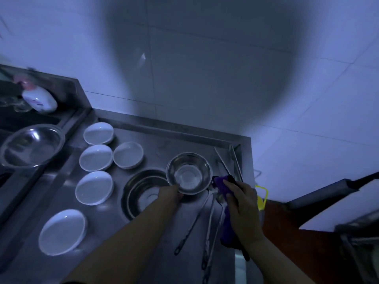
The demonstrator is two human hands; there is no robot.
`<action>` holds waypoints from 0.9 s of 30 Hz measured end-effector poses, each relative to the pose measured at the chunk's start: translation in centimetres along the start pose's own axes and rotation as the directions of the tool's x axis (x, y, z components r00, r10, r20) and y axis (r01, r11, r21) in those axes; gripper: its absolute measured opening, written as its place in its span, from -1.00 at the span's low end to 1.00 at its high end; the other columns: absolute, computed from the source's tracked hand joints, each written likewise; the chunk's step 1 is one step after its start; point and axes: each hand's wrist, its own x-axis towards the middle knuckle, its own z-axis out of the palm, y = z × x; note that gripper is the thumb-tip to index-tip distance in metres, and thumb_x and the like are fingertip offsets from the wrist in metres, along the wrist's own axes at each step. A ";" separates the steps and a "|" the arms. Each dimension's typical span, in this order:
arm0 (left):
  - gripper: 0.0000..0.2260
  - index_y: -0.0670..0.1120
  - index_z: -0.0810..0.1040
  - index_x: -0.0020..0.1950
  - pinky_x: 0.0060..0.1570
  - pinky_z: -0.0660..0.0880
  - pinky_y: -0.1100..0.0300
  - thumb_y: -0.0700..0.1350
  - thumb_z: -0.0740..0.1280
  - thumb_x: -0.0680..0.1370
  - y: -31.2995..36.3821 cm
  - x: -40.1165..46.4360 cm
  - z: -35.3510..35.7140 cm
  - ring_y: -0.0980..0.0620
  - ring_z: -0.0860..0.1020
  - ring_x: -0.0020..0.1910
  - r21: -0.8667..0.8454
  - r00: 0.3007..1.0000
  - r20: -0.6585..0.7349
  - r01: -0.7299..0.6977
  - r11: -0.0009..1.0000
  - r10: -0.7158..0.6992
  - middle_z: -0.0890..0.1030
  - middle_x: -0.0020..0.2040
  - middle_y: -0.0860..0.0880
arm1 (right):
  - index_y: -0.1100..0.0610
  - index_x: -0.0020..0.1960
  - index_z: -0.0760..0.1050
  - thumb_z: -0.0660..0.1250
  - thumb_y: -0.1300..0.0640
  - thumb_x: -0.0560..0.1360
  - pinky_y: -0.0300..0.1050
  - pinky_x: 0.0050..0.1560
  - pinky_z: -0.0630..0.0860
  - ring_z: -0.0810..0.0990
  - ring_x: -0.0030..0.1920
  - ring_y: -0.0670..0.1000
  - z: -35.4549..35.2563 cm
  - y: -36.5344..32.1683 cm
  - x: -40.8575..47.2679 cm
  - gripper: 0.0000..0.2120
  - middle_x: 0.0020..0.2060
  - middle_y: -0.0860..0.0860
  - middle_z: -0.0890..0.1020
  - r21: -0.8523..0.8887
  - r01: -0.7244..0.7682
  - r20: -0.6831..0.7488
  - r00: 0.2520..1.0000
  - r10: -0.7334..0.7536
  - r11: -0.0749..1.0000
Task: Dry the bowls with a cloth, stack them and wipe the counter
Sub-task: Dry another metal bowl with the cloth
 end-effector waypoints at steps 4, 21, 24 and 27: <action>-0.97 -0.29 0.50 -0.05 -0.23 0.47 0.12 -0.34 0.27 0.54 0.5 0.2 -0.6 -0.04 0.51 -0.43 -0.205 0.998 0.034 0.067 0.976 -0.062 0.55 -0.38 -0.16 | 0.24 0.15 0.58 0.27 0.35 0.40 -0.50 0.15 0.19 0.45 0.01 0.10 -0.2 -1.1 0.0 -0.66 0.01 0.15 0.56 -0.038 -0.004 0.014 1.000 0.005 0.999; -0.73 0.12 0.46 0.16 -0.14 0.35 0.19 -0.14 0.21 0.51 -0.2 -4.5 -1.8 -0.06 0.59 -0.04 0.626 0.750 0.071 -0.546 0.556 0.657 0.61 -0.09 0.07 | 0.20 0.22 0.51 0.33 0.38 0.45 -0.47 0.14 0.20 0.29 0.08 -0.23 0.9 1.0 2.7 -0.65 0.05 -0.07 0.46 0.080 0.060 0.053 0.997 -0.064 0.995; -0.61 0.19 0.36 0.35 -0.04 0.33 0.22 -0.14 0.22 0.56 -1.4 -5.7 -0.4 0.05 0.54 0.07 0.580 0.747 -0.028 -0.529 0.619 0.664 0.60 0.10 0.07 | 0.23 0.18 0.49 0.31 0.29 0.46 -0.41 0.09 0.23 0.31 0.05 -0.21 0.8 2.9 3.5 -0.71 0.03 -0.06 0.44 0.153 0.094 0.050 0.993 -0.102 0.984; -0.53 0.18 0.29 0.43 0.07 0.34 0.25 -0.18 0.22 0.57 -2.4 -7.7 1.4 0.18 0.48 0.13 0.541 0.691 -0.109 -0.562 0.625 0.715 0.56 0.23 0.09 | 0.20 0.18 0.46 0.32 0.28 0.51 -0.39 0.05 0.28 0.33 0.02 -0.17 0.0 4.8 4.2 -0.75 0.03 -0.03 0.40 0.235 0.115 0.105 0.984 -0.143 0.965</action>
